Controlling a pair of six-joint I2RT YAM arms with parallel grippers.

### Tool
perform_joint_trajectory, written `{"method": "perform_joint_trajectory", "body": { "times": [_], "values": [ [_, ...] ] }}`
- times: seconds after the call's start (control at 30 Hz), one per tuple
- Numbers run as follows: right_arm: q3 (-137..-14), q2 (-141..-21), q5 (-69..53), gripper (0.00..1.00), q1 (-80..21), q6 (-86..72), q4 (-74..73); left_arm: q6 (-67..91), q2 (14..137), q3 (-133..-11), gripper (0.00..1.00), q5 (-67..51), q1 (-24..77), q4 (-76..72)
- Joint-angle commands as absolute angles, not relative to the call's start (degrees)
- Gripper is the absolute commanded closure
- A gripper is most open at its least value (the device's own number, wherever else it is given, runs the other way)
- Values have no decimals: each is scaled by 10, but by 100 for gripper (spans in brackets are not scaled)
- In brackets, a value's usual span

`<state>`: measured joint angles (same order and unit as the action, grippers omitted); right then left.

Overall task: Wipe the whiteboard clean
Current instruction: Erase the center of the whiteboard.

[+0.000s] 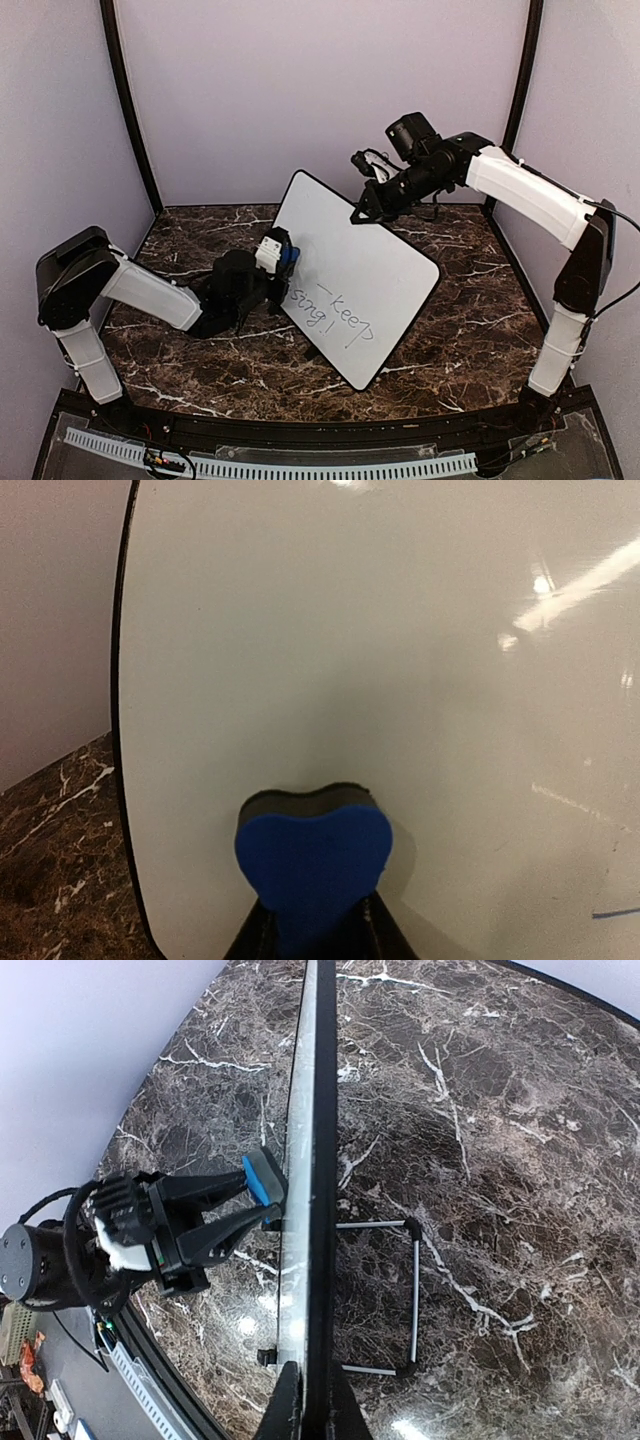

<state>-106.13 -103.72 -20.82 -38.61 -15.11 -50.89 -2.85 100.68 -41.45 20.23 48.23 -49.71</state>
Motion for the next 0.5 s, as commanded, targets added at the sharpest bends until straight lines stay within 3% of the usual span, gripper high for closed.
{"method": "perform_joint_trajectory", "body": {
  "times": [0.0, 0.47],
  "values": [
    [-1044, -1052, -227, 100, -413, -65, -521, -66, 1029, -442, 100, 114, 549, -473],
    [-1041, -1048, -227, 100, -413, -68, -517, -80, 1034, -451, 100, 83, 633, -468]
  ]
}}
